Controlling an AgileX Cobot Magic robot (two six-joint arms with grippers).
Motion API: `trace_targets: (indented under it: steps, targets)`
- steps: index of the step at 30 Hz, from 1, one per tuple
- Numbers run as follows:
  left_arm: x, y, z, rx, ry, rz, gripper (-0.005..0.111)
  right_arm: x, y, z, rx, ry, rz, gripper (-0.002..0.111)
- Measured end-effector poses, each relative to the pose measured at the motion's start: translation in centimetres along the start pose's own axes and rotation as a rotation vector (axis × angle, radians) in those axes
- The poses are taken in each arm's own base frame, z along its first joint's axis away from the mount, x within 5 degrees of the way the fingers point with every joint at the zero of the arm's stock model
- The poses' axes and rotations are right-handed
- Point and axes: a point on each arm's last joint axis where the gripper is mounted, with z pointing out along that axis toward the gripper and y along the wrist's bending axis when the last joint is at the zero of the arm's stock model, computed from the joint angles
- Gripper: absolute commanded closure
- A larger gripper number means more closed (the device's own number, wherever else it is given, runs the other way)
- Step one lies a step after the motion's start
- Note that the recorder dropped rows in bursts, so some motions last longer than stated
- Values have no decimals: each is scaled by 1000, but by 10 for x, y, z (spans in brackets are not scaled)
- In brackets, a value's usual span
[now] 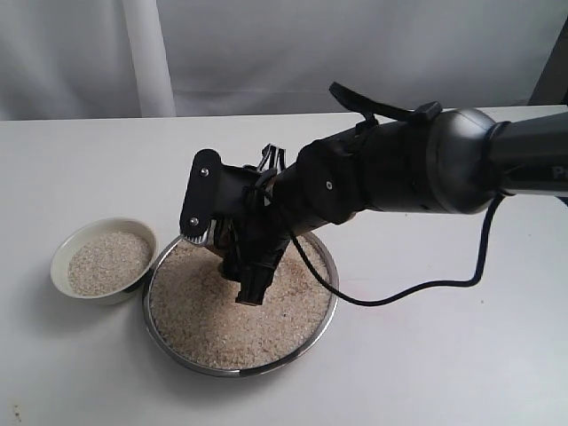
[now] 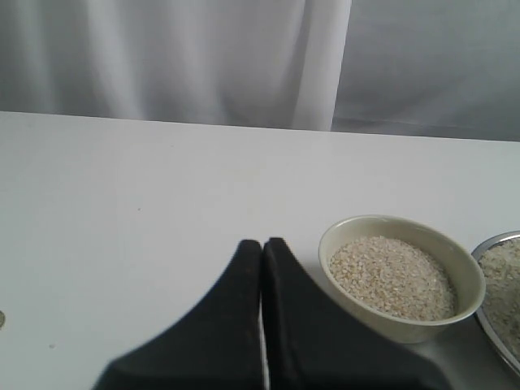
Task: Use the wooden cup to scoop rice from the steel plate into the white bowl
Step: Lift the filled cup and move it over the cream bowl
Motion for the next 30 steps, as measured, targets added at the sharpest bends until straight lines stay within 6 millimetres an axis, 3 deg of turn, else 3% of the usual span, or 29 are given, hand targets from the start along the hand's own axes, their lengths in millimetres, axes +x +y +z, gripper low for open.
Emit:
trace_targets:
  steps: [7,13,18,26,30]
  targets:
    - [0,0,0,0,0,0,107,-1,-1,-1,-4,0,3,108]
    - [0,0,0,0,0,0,107,-35,-25,-7,36,23,-50,108]
    - [0,0,0,0,0,0,107,-72,-26,11,92,76,-189,108]
    - [0,0,0,0,0,0,107,-113,-8,47,178,179,-442,108]
    - [0,0,0,0,0,0,107,-123,3,63,227,219,-575,108]
